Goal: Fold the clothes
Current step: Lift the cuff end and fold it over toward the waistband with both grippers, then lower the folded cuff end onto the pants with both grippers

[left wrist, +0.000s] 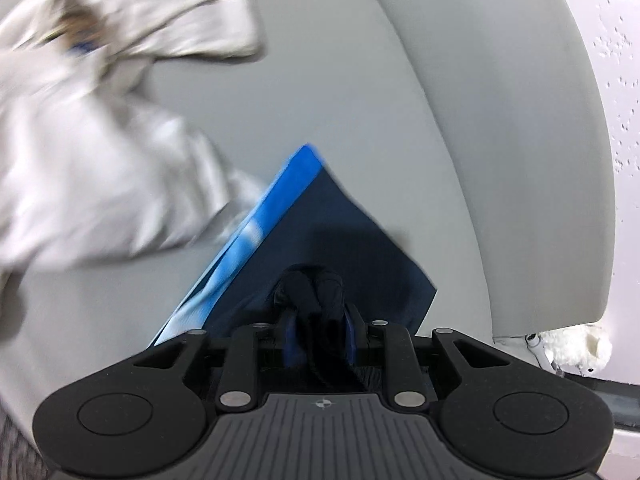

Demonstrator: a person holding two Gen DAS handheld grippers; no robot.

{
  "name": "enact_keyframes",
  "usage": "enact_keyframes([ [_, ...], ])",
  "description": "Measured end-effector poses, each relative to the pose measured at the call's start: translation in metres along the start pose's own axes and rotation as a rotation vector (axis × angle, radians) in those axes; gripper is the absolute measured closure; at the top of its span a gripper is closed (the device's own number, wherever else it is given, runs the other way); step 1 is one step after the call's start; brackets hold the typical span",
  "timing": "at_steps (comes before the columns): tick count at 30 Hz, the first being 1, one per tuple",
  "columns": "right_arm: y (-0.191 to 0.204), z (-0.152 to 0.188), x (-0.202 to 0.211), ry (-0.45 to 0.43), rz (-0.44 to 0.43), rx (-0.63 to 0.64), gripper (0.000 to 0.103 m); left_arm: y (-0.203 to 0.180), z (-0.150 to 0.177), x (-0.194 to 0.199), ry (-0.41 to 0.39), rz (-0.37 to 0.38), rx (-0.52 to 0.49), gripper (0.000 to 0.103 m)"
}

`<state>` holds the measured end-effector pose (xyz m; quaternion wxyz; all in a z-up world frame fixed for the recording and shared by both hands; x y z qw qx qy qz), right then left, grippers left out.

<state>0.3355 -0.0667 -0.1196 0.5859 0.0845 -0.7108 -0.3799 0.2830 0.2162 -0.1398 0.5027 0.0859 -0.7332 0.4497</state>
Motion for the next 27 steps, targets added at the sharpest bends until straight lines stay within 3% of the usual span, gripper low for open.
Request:
enact_keyframes([
  [2, 0.008, -0.012, -0.009, -0.005, -0.011, 0.025, 0.056, 0.002, -0.007, 0.003, -0.032, 0.038, -0.020, 0.051],
  [5, 0.014, -0.026, -0.006, -0.041, -0.071, 0.034, 0.042, 0.008, -0.012, 0.016, -0.076, 0.079, -0.081, 0.039],
  [7, 0.013, -0.028, 0.001, -0.049, -0.082, 0.057, 0.040, 0.016, -0.009, 0.025, -0.088, 0.082, -0.136, 0.039],
  [10, 0.010, -0.021, 0.009, -0.048, -0.049, 0.138, 0.041, 0.028, 0.002, 0.040, -0.106, 0.080, -0.236, 0.042],
  [15, -0.004, 0.009, 0.015, -0.043, 0.049, 0.423, 0.053, 0.027, 0.029, 0.051, -0.132, 0.074, -0.545, 0.066],
  [18, -0.010, 0.028, 0.014, -0.085, 0.050, 0.593, 0.057, 0.023, 0.037, 0.042, -0.168, 0.063, -0.626, 0.071],
  [27, 0.005, 0.012, -0.010, -0.160, -0.001, 0.624, 0.057, -0.005, 0.030, 0.007, -0.251, -0.024, -0.765, 0.070],
])
Point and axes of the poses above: each gripper's, at about its wrist camera, not at the fingertips, and x roughly against the way its jaws point, y to its left, z to its underside, the point moved 2 cm from there along -x, roughly the way its jaws point, and after that the axes turned 9 degrees about -x, right-handed, at the moved point
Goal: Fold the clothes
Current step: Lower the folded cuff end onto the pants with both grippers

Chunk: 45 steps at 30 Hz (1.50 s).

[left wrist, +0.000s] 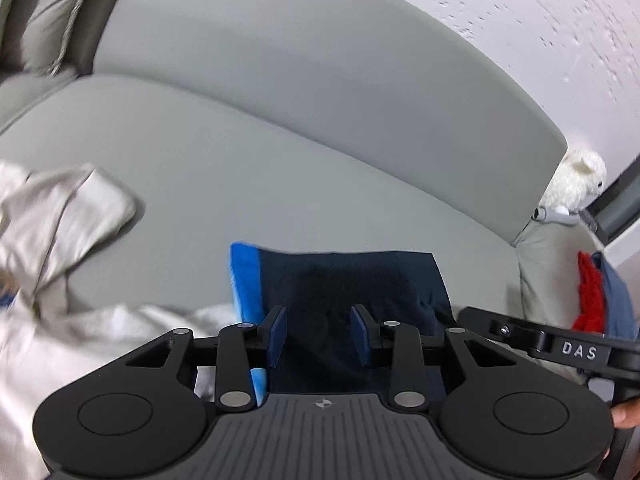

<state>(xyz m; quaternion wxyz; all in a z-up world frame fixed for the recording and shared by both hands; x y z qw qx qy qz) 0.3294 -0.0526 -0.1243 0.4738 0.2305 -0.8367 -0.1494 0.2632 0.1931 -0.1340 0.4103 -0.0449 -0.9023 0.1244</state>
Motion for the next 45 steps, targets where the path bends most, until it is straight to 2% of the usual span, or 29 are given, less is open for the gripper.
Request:
enact_keyframes([
  [10, 0.005, -0.018, -0.056, 0.037, 0.030, 0.093, 0.060, 0.005, -0.004, -0.050, 0.076, -0.051, -0.034, 0.069],
  [17, 0.009, -0.016, -0.093, 0.091, 0.098, 0.225, 0.058, 0.002, -0.002, -0.065, 0.080, -0.075, -0.088, 0.064],
  [18, 0.009, -0.014, -0.095, 0.094, 0.106, 0.239, 0.060, 0.001, -0.002, -0.064, 0.073, -0.082, -0.107, 0.064],
  [19, 0.010, -0.013, -0.097, 0.095, 0.116, 0.256, 0.071, 0.000, -0.002, -0.063, 0.066, -0.089, -0.125, 0.069],
  [20, 0.012, -0.012, -0.097, 0.092, 0.124, 0.269, 0.080, -0.002, -0.002, -0.062, 0.059, -0.096, -0.143, 0.077],
  [22, 0.014, -0.011, -0.093, 0.082, 0.134, 0.285, 0.090, -0.004, -0.004, -0.055, 0.038, -0.117, -0.163, 0.091],
  [24, 0.015, -0.011, -0.082, 0.052, 0.127, 0.269, 0.094, -0.006, -0.006, -0.047, 0.010, -0.111, -0.165, 0.092],
  [28, 0.015, -0.014, -0.059, -0.011, 0.111, 0.241, 0.095, -0.019, -0.018, -0.031, -0.070, -0.124, -0.213, 0.093],
  [31, 0.017, -0.021, -0.045, -0.068, 0.114, 0.239, 0.096, -0.022, -0.026, -0.031, -0.096, -0.128, -0.219, 0.093],
  [33, 0.016, -0.025, -0.047, -0.074, 0.119, 0.235, 0.096, -0.021, -0.028, -0.039, -0.079, -0.141, -0.220, 0.093],
  [36, 0.010, -0.028, -0.061, -0.045, 0.133, 0.208, 0.095, -0.018, -0.022, -0.059, -0.016, -0.175, -0.219, 0.086],
  [37, 0.008, -0.028, -0.067, -0.032, 0.144, 0.203, 0.093, -0.017, -0.021, -0.060, -0.007, -0.192, -0.218, 0.079],
  [40, 0.002, -0.027, -0.084, 0.006, 0.174, 0.187, 0.074, -0.013, -0.017, -0.061, 0.019, -0.244, -0.214, 0.061],
  [42, 0.001, -0.030, -0.079, 0.003, 0.168, 0.165, 0.071, -0.011, -0.020, -0.048, 0.003, -0.258, -0.188, 0.058],
  [45, 0.003, -0.034, -0.057, -0.017, 0.156, 0.159, 0.061, -0.004, -0.018, -0.020, -0.008, -0.259, -0.154, 0.053],
])
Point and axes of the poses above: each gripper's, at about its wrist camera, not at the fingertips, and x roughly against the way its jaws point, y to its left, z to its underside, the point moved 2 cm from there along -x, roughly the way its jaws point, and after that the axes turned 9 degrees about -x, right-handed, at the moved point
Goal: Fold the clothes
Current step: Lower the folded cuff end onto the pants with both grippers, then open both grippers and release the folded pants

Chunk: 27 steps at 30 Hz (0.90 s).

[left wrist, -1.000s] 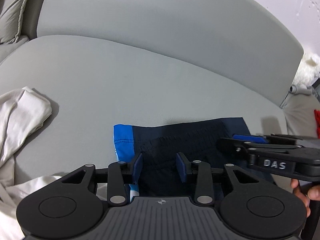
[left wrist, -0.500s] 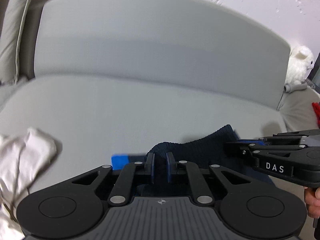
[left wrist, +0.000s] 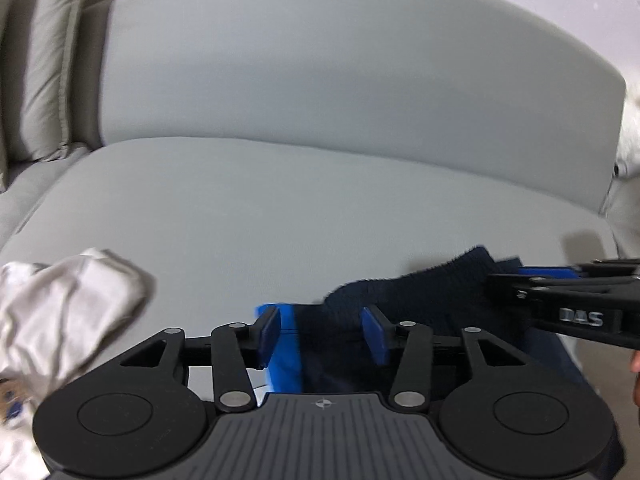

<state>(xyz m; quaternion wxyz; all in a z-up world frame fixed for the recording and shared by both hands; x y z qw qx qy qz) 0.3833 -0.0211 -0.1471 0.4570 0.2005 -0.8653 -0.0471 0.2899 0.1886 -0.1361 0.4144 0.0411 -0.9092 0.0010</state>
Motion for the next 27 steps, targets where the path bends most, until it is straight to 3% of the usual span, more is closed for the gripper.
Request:
enact_keyframes([
  [2, -0.003, 0.001, 0.022, -0.008, -0.003, -0.002, 0.050, 0.002, 0.004, 0.015, 0.008, 0.009, 0.010, 0.052],
  [7, -0.026, 0.037, 0.094, -0.023, -0.035, -0.019, 0.050, -0.003, 0.048, 0.067, 0.057, 0.065, -0.025, 0.052],
  [11, -0.041, 0.082, 0.119, 0.016, -0.012, -0.007, 0.053, -0.009, 0.088, 0.093, 0.086, 0.084, -0.082, 0.054],
  [15, -0.043, 0.127, 0.131, 0.036, 0.011, 0.001, 0.056, -0.016, 0.108, 0.106, 0.068, 0.057, -0.102, 0.054],
  [19, -0.040, 0.149, 0.133, 0.006, 0.018, 0.003, 0.057, -0.022, 0.110, 0.100, 0.041, 0.037, -0.125, 0.056],
  [27, -0.046, 0.151, 0.129, -0.021, 0.016, 0.004, 0.057, -0.027, 0.106, 0.084, 0.040, 0.059, -0.183, 0.062],
])
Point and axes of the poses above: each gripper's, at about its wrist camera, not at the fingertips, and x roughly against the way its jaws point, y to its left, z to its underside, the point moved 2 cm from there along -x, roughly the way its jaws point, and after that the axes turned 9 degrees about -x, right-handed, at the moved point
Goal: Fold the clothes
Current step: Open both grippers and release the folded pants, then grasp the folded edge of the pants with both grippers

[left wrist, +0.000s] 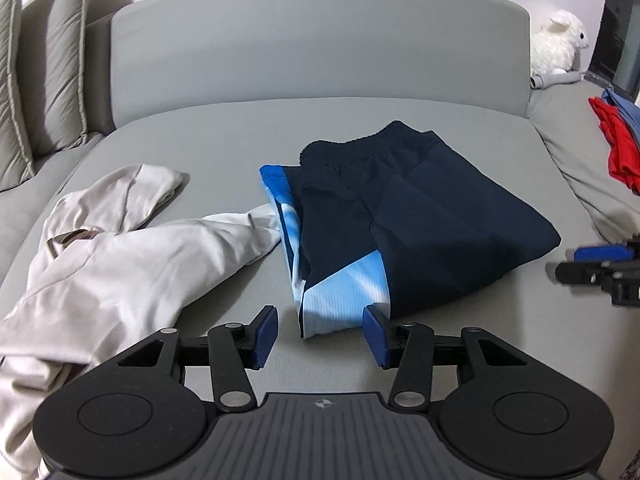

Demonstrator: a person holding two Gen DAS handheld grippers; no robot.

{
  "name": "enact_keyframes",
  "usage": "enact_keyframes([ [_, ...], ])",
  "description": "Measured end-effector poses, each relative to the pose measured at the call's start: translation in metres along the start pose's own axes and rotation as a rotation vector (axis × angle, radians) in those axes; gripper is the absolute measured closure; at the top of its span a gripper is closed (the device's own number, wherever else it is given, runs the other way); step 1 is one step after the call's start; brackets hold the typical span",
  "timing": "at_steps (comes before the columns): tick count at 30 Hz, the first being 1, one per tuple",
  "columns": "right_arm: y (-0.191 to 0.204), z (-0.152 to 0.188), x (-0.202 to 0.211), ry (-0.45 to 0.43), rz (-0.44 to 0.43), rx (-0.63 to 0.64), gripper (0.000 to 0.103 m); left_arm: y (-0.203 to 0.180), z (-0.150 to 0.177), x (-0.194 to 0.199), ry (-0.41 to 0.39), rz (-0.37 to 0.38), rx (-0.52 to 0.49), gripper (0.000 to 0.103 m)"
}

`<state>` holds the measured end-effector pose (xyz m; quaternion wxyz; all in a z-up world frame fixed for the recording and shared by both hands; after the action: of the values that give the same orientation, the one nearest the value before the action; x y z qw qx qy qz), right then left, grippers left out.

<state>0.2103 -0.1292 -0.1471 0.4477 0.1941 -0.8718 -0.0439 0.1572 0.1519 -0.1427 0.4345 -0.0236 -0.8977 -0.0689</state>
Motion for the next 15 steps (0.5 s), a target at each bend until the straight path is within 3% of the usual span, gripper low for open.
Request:
enact_keyframes([
  [4, -0.004, -0.010, -0.006, -0.021, -0.003, 0.012, 0.057, 0.003, 0.001, -0.004, 0.013, 0.041, -0.011, 0.066],
  [9, -0.003, -0.018, -0.021, 0.026, -0.047, 0.114, 0.061, 0.003, 0.002, -0.014, 0.045, 0.071, -0.023, 0.070],
  [12, 0.001, -0.019, -0.029, 0.064, -0.065, 0.196, 0.065, 0.001, 0.000, -0.019, 0.053, 0.079, -0.039, 0.082],
  [14, 0.002, -0.019, -0.032, 0.085, -0.077, 0.221, 0.097, 0.001, -0.002, -0.020, 0.060, 0.085, -0.052, 0.093],
  [15, 0.004, -0.020, -0.034, 0.100, -0.077, 0.240, 0.098, 0.002, -0.003, -0.021, 0.064, 0.088, -0.059, 0.095],
])
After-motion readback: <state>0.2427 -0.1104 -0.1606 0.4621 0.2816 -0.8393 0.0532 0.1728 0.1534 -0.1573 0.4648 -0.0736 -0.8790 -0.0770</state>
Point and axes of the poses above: each gripper's, at about its wrist camera, not at the fingertips, and x roughly against the way its jaws point, y to its left, z to its underside, the point moved 2 cm from there along -x, roughly the way its jaws point, and after that the axes turned 9 degrees about -x, right-handed, at the moved point
